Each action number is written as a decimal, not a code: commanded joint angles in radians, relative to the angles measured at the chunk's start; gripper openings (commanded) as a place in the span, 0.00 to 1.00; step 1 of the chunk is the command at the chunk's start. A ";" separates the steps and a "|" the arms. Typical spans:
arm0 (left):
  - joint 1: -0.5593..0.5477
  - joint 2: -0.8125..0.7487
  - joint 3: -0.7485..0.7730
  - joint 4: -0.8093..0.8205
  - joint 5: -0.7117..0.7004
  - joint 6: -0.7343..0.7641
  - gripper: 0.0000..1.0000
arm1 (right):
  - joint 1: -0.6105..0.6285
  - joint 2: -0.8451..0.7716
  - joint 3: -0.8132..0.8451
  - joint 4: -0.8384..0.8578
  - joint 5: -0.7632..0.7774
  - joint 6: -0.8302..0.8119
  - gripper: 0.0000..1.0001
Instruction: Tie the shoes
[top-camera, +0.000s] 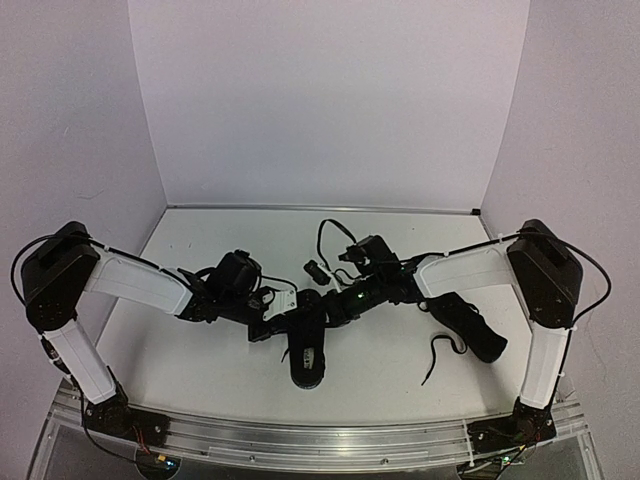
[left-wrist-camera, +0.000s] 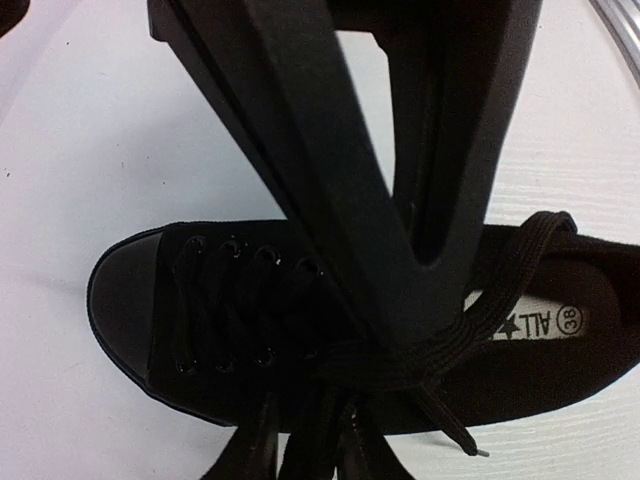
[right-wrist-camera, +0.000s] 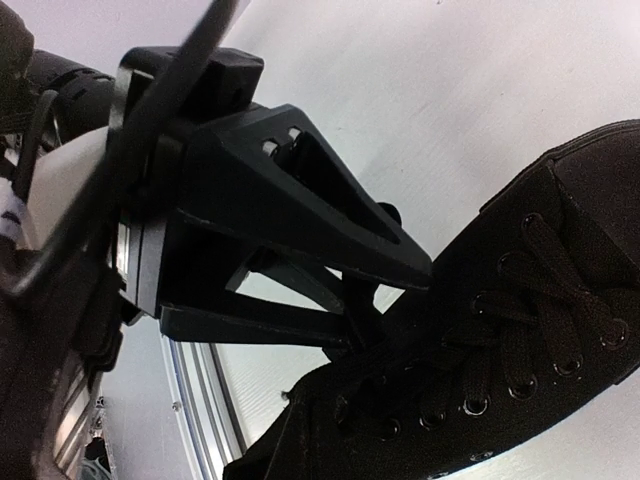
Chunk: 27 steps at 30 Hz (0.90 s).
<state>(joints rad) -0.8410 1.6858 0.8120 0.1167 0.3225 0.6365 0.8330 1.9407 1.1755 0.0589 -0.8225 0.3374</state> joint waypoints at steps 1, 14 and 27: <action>0.004 -0.010 0.021 -0.031 0.007 0.024 0.14 | 0.006 -0.062 -0.019 0.004 0.024 -0.015 0.00; 0.016 -0.038 -0.009 -0.056 -0.038 0.012 0.00 | 0.004 -0.127 -0.093 -0.008 0.066 -0.011 0.00; 0.020 -0.060 -0.015 -0.073 -0.057 0.015 0.00 | 0.001 -0.158 -0.140 -0.014 0.084 -0.009 0.00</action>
<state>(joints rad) -0.8303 1.6646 0.7963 0.0628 0.2894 0.6540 0.8330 1.8367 1.0482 0.0468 -0.7483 0.3378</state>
